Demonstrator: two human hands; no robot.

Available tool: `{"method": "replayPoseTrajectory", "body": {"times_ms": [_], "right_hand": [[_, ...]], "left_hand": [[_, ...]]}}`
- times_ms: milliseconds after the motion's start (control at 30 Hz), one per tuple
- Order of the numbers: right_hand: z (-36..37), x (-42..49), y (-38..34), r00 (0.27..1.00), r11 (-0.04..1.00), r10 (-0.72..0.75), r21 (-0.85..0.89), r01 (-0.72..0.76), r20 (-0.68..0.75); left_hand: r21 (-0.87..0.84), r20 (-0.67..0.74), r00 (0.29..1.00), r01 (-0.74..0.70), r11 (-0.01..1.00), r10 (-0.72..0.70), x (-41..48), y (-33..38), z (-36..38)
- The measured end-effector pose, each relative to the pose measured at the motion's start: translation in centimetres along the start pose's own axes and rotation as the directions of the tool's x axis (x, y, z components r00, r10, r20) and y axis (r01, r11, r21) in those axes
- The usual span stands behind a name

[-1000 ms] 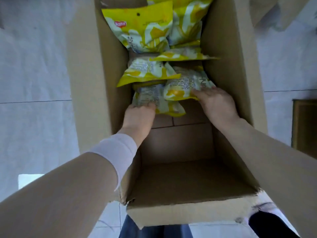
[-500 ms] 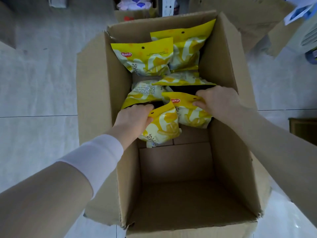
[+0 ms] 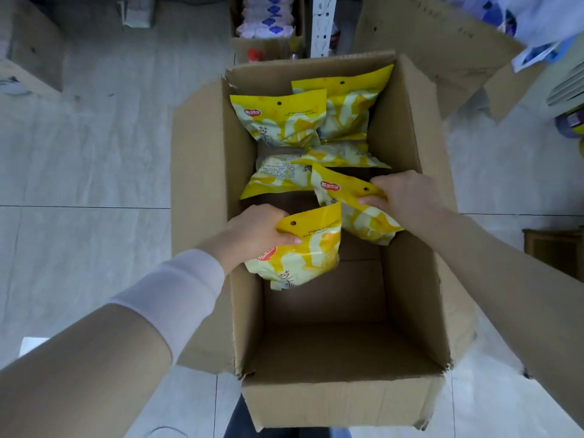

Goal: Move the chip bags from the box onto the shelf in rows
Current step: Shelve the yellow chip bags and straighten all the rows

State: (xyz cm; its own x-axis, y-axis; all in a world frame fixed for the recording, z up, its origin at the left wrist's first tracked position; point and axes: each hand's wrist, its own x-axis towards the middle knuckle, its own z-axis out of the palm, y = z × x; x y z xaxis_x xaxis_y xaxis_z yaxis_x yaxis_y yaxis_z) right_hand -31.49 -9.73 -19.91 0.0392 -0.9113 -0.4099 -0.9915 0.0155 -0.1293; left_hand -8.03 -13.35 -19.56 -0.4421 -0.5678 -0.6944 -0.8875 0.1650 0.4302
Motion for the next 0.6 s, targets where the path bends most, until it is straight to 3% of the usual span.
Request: {"method": "replayPoseTrajectory", "body": {"times_ms": [233,600], "right_hand": [[-7.1,-3.5,-1.3,1.0,1.0,0.018,-0.01,-0.018,-0.019],[-20.3,-11.1,-11.5,0.994,0.993,0.104,-0.047,-0.106,-0.036]], "left_hand": [[0.24,0.034,0.994,-0.106,0.965,0.101,-9.3,3.0,-3.0],[0.186,-0.051,0.98,-0.182,0.966,0.195,-24.4,0.9,-12.7]]}}
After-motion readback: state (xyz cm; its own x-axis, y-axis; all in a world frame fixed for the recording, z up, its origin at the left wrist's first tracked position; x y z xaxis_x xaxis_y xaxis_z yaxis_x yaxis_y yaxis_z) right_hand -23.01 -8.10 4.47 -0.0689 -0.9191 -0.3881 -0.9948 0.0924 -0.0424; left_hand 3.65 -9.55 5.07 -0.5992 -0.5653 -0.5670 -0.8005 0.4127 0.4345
